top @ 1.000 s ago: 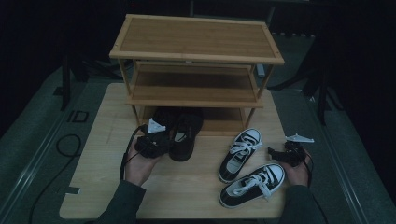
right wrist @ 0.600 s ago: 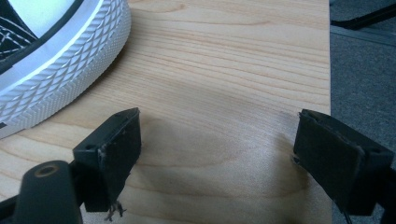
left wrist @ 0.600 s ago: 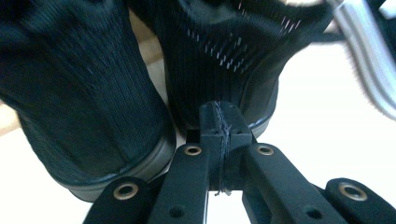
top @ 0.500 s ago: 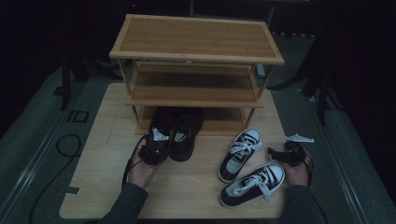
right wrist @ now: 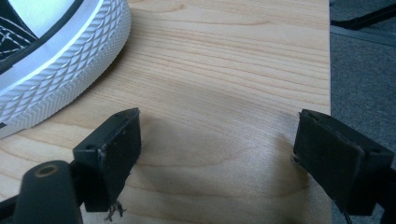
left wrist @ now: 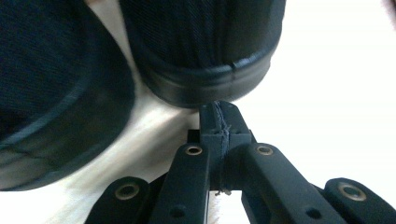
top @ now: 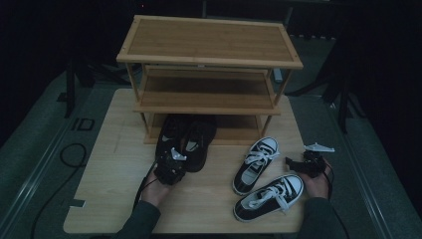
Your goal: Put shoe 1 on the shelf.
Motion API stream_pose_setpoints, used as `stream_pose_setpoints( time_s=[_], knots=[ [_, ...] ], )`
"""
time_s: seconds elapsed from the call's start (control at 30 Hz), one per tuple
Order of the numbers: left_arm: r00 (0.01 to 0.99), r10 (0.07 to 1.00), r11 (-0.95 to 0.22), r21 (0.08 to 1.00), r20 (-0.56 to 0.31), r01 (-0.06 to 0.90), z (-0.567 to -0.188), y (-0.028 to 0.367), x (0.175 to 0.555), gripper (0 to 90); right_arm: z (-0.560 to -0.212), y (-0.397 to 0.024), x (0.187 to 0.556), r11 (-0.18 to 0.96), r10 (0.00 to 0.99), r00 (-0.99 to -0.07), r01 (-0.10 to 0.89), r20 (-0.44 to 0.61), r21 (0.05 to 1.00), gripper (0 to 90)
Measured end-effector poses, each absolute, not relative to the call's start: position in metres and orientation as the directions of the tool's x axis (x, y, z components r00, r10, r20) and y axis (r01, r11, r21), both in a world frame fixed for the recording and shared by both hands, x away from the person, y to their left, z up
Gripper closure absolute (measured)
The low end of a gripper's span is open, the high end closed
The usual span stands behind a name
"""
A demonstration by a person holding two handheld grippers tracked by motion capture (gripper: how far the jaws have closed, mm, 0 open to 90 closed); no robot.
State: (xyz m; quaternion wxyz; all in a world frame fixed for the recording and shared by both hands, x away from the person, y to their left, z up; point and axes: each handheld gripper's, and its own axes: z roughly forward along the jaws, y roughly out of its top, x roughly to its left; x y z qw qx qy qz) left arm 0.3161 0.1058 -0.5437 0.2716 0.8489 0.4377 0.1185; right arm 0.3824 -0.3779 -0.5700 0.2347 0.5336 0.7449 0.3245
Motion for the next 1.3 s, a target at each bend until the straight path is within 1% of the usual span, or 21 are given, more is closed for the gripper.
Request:
stream_pose_setpoints(
  time_s=[0.03,0.13,0.4,0.43,0.53,0.57,0.67,0.73,0.77,0.83,0.87,0.9,0.97,1.3],
  knots=[
    [0.593,0.805,-0.484,0.559,-0.018,0.673,-0.547,0.101,0.316,89.7,-0.57,-0.378,0.382,0.22,0.947,-0.321,0.643,-0.003,0.734,14.9],
    [0.595,0.804,-0.49,0.558,-0.008,0.67,-0.546,0.097,0.316,89.6,-0.57,-0.378,0.382,0.22,0.947,-0.321,0.643,-0.003,0.734,14.9],
    [0.588,0.809,-0.475,0.597,0.007,0.646,-0.533,0.084,0.325,89.6,-0.57,-0.378,0.382,0.219,0.947,-0.32,0.643,-0.003,0.734,14.9],
    [0.588,0.809,-0.464,0.606,-0.009,0.647,-0.532,0.082,0.327,89.6,-0.57,-0.378,0.382,0.219,0.947,-0.32,0.643,-0.003,0.734,14.9],
    [0.601,0.799,-0.481,0.603,0.002,0.637,-0.531,0.075,0.33,89.6,-0.57,-0.378,0.382,0.219,0.947,-0.32,0.643,-0.002,0.734,14.9],
    [0.595,0.803,-0.485,0.604,0.023,0.632,-0.531,0.071,0.331,89.6,-0.57,-0.378,0.382,0.219,0.947,-0.32,0.643,-0.002,0.734,14.9],
    [0.586,0.81,-0.478,0.608,0.025,0.634,-0.532,0.068,0.333,89.6,-0.57,-0.378,0.382,0.218,0.947,-0.32,0.643,-0.002,0.734,14.9],
    [0.595,0.803,-0.487,0.597,0.02,0.637,-0.533,0.066,0.332,89.5,-0.57,-0.378,0.382,0.218,0.947,-0.32,0.643,-0.002,0.734,14.9],
    [0.609,0.792,-0.515,0.575,0.036,0.636,-0.537,0.062,0.331,89.5,-0.57,-0.378,0.382,0.218,0.947,-0.32,0.643,-0.002,0.734,14.9],
    [0.612,0.79,-0.524,0.564,0.042,0.638,-0.539,0.061,0.332,89.4,-0.57,-0.378,0.382,0.218,0.947,-0.32,0.643,-0.002,0.734,14.9],
    [0.613,0.788,-0.538,0.551,0.059,0.638,-0.541,0.061,0.334,89.4,-0.57,-0.378,0.382,0.218,0.947,-0.32,0.643,-0.002,0.734,14.9],
    [0.583,0.812,-0.5,0.565,0.041,0.656,-0.543,0.062,0.338,89.3,-0.57,-0.378,0.382,0.218,0.947,-0.32,0.643,-0.002,0.734,14.9],
    [0.577,0.816,-0.489,0.566,0.027,0.664,-0.542,0.064,0.342,89.5,-0.57,-0.378,0.382,0.219,0.947,-0.32,0.643,-0.002,0.734,14.9],
    [0.566,0.823,-0.487,0.555,0.034,0.674,-0.541,0.059,0.36,89.5,-0.57,-0.378,0.382,0.218,0.948,-0.319,0.643,-0.001,0.734,14.9]
  ],
)
